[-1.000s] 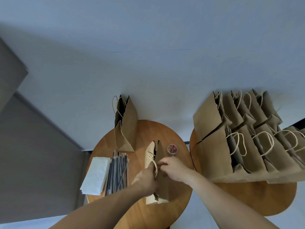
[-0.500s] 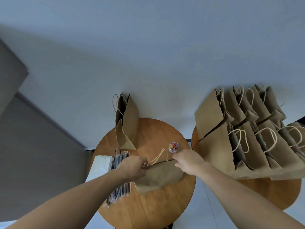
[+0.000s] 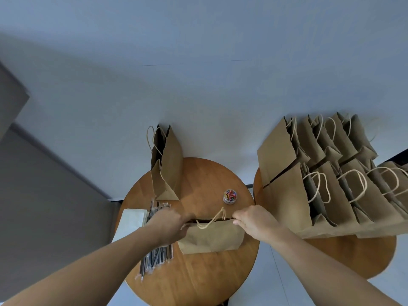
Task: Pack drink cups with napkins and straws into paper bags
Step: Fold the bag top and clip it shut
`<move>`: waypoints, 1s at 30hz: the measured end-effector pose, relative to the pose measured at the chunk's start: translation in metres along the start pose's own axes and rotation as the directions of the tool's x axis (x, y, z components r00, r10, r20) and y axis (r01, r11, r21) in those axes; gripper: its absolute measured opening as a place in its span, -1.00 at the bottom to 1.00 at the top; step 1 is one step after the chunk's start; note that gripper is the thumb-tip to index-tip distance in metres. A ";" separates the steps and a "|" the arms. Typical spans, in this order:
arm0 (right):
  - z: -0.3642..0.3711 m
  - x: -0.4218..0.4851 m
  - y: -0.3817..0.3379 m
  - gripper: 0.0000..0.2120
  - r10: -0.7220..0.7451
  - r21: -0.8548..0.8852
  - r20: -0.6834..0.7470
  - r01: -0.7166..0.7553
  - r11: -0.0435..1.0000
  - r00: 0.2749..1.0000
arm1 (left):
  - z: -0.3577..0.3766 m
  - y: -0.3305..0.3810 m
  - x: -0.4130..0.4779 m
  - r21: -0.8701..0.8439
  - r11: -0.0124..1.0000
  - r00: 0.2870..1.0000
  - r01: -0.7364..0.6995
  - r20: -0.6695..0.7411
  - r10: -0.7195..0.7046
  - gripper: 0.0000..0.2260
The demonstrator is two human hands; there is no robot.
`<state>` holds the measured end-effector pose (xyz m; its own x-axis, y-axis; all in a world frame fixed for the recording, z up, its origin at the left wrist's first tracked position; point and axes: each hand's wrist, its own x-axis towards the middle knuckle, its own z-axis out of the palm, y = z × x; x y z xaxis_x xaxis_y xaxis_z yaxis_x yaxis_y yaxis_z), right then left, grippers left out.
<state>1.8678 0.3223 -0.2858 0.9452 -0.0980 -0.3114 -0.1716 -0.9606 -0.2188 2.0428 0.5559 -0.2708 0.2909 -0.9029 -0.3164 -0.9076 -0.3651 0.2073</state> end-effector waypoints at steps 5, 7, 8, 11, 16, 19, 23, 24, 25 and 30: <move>-0.006 0.008 0.003 -0.78 0.052 0.095 0.069 -0.059 0.994 0.996 | 0.002 0.030 0.025 -0.155 0.986 0.998 0.067 -0.002 -0.068 -0.83; -0.009 0.011 0.007 -0.76 0.063 0.175 0.134 -0.086 0.981 0.989 | 0.005 0.031 0.027 -0.225 0.967 0.992 0.123 0.022 -0.121 -0.82; -0.012 0.013 0.009 -0.69 0.067 0.251 0.179 -0.112 0.961 0.982 | 0.007 0.029 0.028 -0.254 0.958 0.991 0.135 0.028 -0.132 -0.80; -0.022 0.027 0.018 -0.53 0.112 0.559 0.276 -0.254 0.789 0.955 | 0.010 0.023 0.032 -0.298 0.945 0.990 0.138 0.022 -0.138 -0.78; -0.005 0.071 0.055 -0.68 0.333 0.383 0.146 -0.363 0.849 0.932 | 0.011 0.018 0.050 -0.360 0.916 0.984 0.175 0.022 -0.179 -0.77; 0.019 0.100 0.079 -0.74 0.367 0.224 0.153 -0.394 0.891 0.918 | 0.012 0.014 0.058 -0.435 0.882 0.982 0.184 0.044 -0.183 -0.86; 0.054 0.132 0.093 -0.76 0.287 0.146 0.204 -0.319 0.937 0.936 | 0.015 0.005 0.066 -0.528 0.826 0.979 0.198 0.066 -0.193 -0.93; 0.061 0.138 0.095 -0.75 0.260 0.126 0.196 -0.287 0.949 0.946 | 0.017 0.003 0.068 -0.540 0.818 0.979 0.199 0.066 -0.194 -0.94; 0.068 0.143 0.098 -0.76 0.230 0.104 0.181 -0.251 0.962 0.956 | 0.018 0.001 0.069 -0.557 0.807 0.979 0.198 0.065 -0.195 -0.94; 0.089 0.162 0.107 -0.76 0.116 -0.015 0.157 -0.115 0.993 0.981 | 0.024 -0.005 0.072 -0.616 0.765 0.978 0.188 0.050 -0.201 -0.95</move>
<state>1.9776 0.2271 -0.4421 0.8636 -0.1668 -0.4758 -0.2751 -0.9467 -0.1674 2.0611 0.4981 -0.3168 0.4515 -0.7988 -0.3975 -0.4534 -0.5891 0.6688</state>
